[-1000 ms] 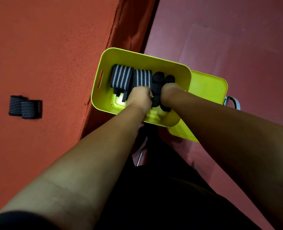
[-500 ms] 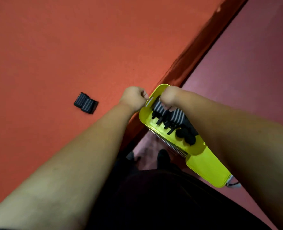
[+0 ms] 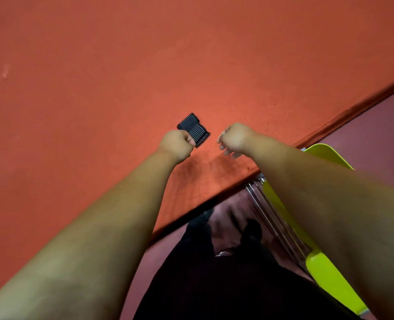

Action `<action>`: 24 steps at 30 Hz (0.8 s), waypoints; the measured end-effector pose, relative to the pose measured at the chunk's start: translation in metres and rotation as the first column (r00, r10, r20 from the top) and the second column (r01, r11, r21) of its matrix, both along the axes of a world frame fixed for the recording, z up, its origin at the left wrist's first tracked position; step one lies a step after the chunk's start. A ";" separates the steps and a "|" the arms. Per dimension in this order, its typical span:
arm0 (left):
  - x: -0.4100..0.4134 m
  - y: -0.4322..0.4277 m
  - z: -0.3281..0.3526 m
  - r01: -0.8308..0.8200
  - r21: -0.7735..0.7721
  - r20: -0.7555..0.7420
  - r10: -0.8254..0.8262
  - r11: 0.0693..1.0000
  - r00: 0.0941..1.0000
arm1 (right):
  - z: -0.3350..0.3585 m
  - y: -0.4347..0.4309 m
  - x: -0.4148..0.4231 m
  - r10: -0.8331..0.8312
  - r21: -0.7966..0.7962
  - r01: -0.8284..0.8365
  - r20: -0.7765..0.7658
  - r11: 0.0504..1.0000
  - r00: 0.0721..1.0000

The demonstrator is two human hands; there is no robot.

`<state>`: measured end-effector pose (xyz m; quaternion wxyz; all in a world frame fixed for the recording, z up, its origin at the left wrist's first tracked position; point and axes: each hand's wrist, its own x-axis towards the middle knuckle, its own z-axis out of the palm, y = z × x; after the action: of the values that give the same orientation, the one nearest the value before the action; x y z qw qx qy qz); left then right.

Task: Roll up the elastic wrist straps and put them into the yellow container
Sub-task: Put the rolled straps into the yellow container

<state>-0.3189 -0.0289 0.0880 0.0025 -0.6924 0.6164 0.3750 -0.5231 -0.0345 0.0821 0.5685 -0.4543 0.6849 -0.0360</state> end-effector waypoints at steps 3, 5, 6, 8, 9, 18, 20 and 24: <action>0.030 -0.013 -0.019 0.001 0.033 0.016 -0.002 0.999 1.000 | -0.021 -0.011 0.033 0.009 0.029 -0.008 -0.032 1.000 0.999; 0.043 -0.024 -0.031 0.003 0.047 0.015 -0.003 0.999 1.000 | -0.033 -0.018 0.048 0.011 0.045 -0.007 -0.069 0.999 0.998; 0.048 -0.029 -0.037 0.006 0.055 0.014 -0.007 0.998 1.000 | -0.039 -0.022 0.055 0.003 0.052 0.002 -0.087 0.999 0.996; 0.056 -0.042 -0.050 0.009 0.068 0.008 -0.009 0.998 1.000 | -0.052 -0.033 0.063 -0.019 0.066 0.026 -0.101 0.997 0.995; 0.059 -0.050 -0.057 0.007 0.072 0.007 -0.008 0.997 1.000 | -0.060 -0.039 0.066 -0.030 0.067 0.038 -0.118 0.997 0.993; 0.064 -0.112 -0.115 0.006 0.025 -0.023 -0.005 1.000 1.000 | -0.119 -0.084 0.089 -0.098 -0.079 0.077 -0.314 0.994 0.944; 0.059 -0.122 -0.121 0.003 0.008 -0.034 -0.002 1.000 0.999 | -0.128 -0.088 0.091 -0.051 -0.067 0.031 -0.307 0.997 0.950; 0.046 -0.135 -0.132 0.041 0.014 -0.031 -0.041 0.999 0.999 | -0.142 -0.091 0.092 0.031 -0.095 -0.069 -0.356 0.993 0.934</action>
<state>-0.2728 -0.1639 -0.0442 0.0058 -0.6737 0.6276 0.3902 -0.4313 -0.1257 -0.0596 0.4118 -0.5000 0.7615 0.0245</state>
